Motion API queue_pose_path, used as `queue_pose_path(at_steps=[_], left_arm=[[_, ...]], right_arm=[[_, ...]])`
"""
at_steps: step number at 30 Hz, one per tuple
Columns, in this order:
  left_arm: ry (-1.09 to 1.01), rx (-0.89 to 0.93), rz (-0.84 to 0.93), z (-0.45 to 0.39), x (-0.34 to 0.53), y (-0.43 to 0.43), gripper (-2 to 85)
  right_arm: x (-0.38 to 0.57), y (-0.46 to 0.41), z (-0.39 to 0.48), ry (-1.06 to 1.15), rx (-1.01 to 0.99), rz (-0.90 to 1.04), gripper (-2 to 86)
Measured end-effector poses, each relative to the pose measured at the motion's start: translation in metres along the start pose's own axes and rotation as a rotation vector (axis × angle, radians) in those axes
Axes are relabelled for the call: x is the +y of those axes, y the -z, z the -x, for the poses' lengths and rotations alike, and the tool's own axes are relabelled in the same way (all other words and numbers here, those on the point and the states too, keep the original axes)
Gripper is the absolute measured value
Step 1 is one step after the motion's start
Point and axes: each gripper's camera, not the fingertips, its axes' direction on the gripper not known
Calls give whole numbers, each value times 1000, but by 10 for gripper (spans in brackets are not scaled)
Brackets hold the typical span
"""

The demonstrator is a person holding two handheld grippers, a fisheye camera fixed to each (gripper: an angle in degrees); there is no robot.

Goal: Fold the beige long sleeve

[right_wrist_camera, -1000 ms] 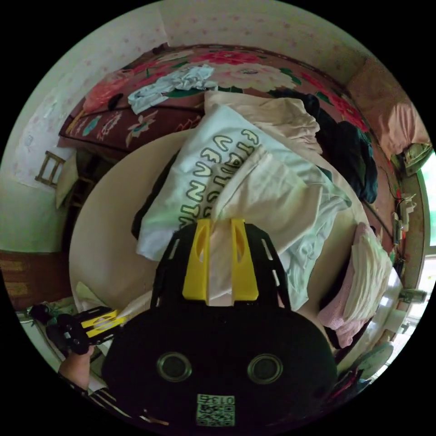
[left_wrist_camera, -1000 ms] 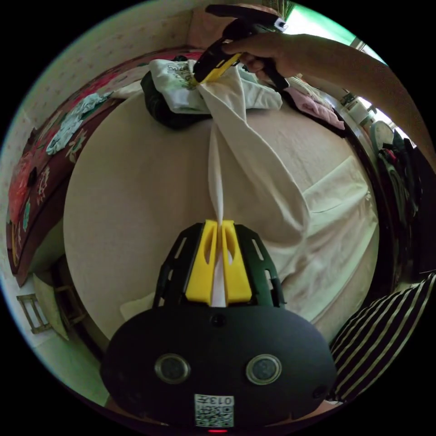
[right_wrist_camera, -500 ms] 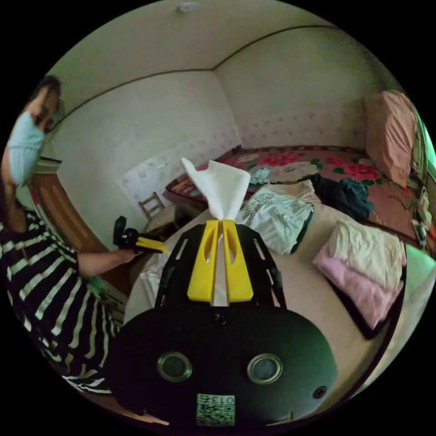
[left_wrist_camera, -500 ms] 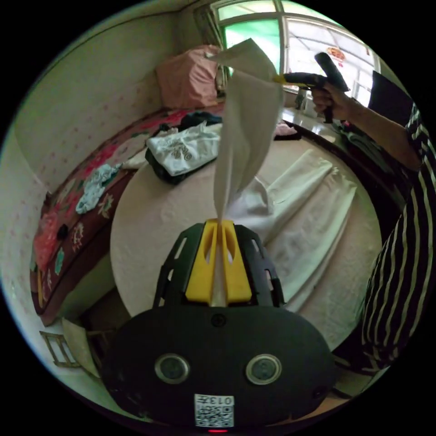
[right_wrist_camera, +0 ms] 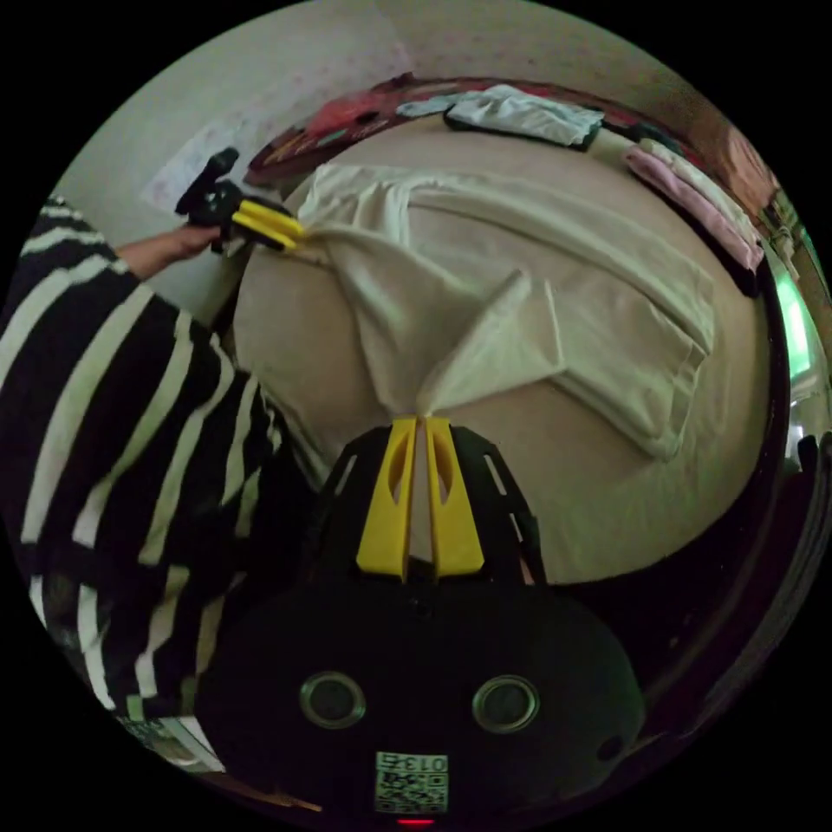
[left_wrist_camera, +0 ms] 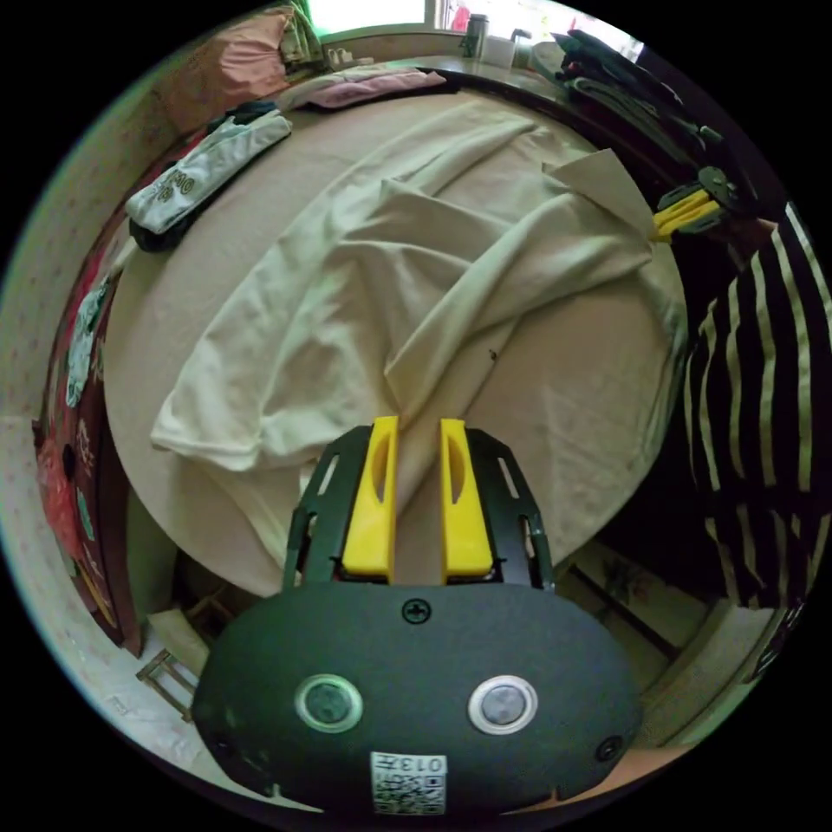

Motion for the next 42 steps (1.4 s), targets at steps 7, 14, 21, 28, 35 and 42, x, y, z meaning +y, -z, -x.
queue_pose_path(at_steps=[7,14,21,28,35,42], left_arm=[[460,42,-165,94,75,32,97],[860,240,-254,204,91,-17,130],[836,276,-131,249,75,-43,18],[787,346,-304,291,91,-31,7],[875,429,-273,314,116,-89,12],[909,253,-373,280,150,-54,12]], right_arm=[[28,54,-9,-106,89,24,16],[-121,61,15,129,159,-221,63],[-243,-14,81,507,138,-14,84],[-262,-14,111,556,109,88,19],[-198,-25,165,583,450,-17,10],[-130,29,133,327,684,-105,1]])
